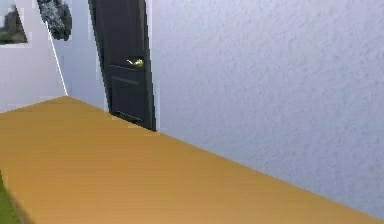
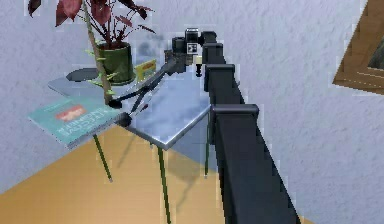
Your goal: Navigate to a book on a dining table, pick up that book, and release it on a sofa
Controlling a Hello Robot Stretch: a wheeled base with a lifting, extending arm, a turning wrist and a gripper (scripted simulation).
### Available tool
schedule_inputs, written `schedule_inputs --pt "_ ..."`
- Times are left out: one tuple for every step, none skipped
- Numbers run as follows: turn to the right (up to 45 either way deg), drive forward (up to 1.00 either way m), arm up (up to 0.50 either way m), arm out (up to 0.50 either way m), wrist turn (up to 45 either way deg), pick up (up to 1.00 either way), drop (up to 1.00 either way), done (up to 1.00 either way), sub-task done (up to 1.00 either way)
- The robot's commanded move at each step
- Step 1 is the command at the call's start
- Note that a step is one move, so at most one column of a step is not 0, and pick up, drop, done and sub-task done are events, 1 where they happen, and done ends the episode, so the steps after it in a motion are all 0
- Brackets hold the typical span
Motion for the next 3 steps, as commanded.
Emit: schedule_inputs --pt "0.0 0.0 0.0 0.0 -6.0 0.0 0.0 0.0 0.0" --pt "0.0 0.0 0.0 -0.48 0.0 0.0 0.0 0.0 0.0" --pt "-45.0 0.0 0.0 0.0 0.0 0.0 0.0 0.0 0.0"
